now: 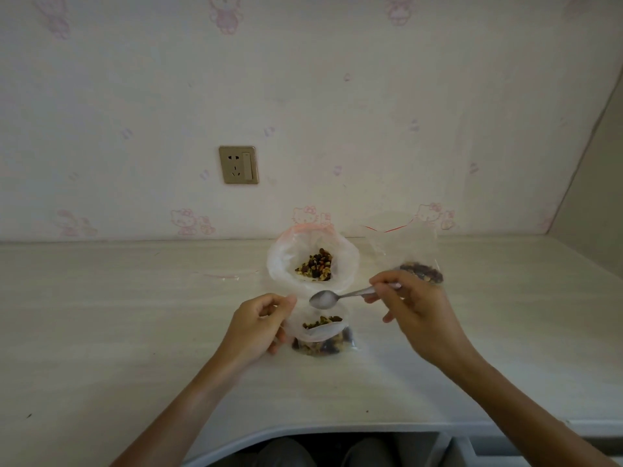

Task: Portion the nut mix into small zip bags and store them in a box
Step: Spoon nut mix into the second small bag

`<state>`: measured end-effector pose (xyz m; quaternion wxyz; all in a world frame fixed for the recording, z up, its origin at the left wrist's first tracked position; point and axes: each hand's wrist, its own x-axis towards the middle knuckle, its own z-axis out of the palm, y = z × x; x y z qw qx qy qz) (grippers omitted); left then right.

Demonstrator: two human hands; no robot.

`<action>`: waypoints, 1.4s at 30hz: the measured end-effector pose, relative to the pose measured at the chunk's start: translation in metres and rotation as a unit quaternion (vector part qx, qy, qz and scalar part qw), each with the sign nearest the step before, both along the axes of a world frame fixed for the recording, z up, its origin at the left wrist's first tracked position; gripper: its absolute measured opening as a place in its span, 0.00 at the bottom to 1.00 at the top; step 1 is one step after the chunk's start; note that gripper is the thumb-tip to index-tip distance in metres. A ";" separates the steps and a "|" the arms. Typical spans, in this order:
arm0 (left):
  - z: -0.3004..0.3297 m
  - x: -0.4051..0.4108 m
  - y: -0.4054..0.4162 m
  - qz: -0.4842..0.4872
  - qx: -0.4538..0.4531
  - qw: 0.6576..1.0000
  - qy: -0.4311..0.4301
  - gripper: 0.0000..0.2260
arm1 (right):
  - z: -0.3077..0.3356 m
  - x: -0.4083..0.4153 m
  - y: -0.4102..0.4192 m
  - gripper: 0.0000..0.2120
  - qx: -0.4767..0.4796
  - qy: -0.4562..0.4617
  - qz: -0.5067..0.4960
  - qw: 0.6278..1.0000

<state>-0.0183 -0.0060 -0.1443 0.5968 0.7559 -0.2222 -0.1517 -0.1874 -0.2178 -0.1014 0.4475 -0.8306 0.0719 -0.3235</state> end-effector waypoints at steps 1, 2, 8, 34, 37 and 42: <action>-0.001 0.003 0.002 0.004 -0.002 1.000 0.000 0.11 | 0.000 0.004 -0.002 0.06 0.067 -0.003 0.002 0.998; -0.001 0.007 0.003 0.011 -0.004 1.000 0.003 0.12 | 0.000 0.007 -0.005 0.06 0.127 -0.001 0.008 0.992; 0.005 0.036 -0.002 0.111 -0.022 0.993 0.026 0.24 | 0.000 0.030 -0.016 0.08 0.292 0.000 -0.013 0.956; 0.043 0.090 -0.077 0.056 0.149 0.930 -0.330 0.07 | -0.031 0.119 -0.013 0.10 0.245 0.065 -0.086 0.964; 0.043 0.092 -0.076 0.048 0.145 0.933 -0.325 0.08 | -0.031 0.119 -0.017 0.09 0.263 0.081 -0.101 0.956; 0.049 0.095 -0.083 0.020 0.129 0.947 -0.295 0.08 | -0.030 0.125 -0.011 0.09 0.208 0.091 -0.088 0.970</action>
